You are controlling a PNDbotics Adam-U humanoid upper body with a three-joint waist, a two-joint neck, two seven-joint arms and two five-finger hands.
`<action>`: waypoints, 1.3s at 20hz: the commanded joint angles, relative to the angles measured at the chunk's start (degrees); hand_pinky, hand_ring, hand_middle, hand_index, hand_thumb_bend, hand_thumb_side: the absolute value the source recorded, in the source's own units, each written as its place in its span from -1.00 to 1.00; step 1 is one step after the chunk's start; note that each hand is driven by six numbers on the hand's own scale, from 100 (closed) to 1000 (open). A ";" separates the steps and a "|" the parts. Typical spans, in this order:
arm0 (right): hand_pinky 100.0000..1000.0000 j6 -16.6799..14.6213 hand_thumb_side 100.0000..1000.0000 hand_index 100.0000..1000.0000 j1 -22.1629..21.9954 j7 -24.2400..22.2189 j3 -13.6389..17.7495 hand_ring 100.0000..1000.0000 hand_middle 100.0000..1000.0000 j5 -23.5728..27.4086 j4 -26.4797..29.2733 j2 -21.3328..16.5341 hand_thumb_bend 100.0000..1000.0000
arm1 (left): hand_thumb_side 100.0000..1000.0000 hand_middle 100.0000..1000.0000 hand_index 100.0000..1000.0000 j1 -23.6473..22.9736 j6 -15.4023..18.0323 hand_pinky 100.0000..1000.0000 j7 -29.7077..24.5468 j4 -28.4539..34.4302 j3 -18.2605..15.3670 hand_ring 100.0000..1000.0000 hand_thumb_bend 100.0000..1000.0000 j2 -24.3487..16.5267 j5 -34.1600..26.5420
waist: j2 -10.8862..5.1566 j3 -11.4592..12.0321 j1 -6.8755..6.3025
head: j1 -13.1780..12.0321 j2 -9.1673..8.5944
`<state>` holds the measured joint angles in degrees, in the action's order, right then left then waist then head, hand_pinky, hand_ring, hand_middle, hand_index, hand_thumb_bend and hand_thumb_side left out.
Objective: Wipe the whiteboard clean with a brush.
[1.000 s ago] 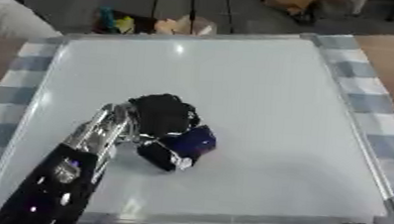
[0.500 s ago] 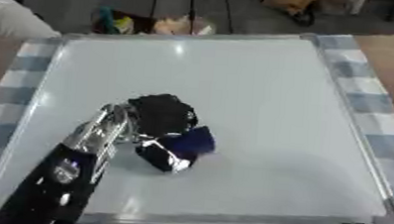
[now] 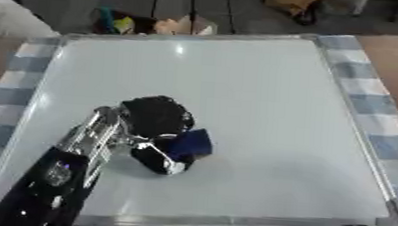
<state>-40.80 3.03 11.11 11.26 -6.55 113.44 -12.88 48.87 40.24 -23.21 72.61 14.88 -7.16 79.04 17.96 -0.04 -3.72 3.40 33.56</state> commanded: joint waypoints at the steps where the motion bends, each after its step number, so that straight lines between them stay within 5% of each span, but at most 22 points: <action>1: 0.37 -0.09 0.57 0.59 0.20 0.25 0.29 0.69 0.19 -0.53 1.16 -0.54 -1.00 | 0.44 -0.36 -0.79 0.58 3.26 -0.34 -4.08 1.09 -0.75 0.03 -1.00 -1.41 -2.81 | -0.83 0.03 0.43 | 0.26 -0.87; 15: 0.37 -0.36 0.58 0.59 0.04 0.63 0.27 0.69 0.19 -1.28 1.16 -0.27 -1.00 | 0.12 -0.42 -0.80 0.18 0.28 -0.45 -8.44 5.75 -2.03 -0.07 -1.00 -4.30 -12.74 | -0.66 0.46 0.75 | 0.81 -1.26; 26: 0.37 -0.38 0.58 0.59 -0.07 0.81 0.29 0.69 0.19 -1.76 1.16 -0.12 -1.00 | -0.08 -0.39 -0.80 0.86 -0.25 -0.39 -8.56 6.30 -3.19 -0.03 -1.00 -9.41 -11.53 | -0.62 0.49 0.67 | 0.69 -1.42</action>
<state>-41.17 2.95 11.69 11.26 -7.99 113.44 -12.44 48.44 35.64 -27.80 77.94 12.45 -14.75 67.06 18.25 0.40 -3.27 4.12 32.63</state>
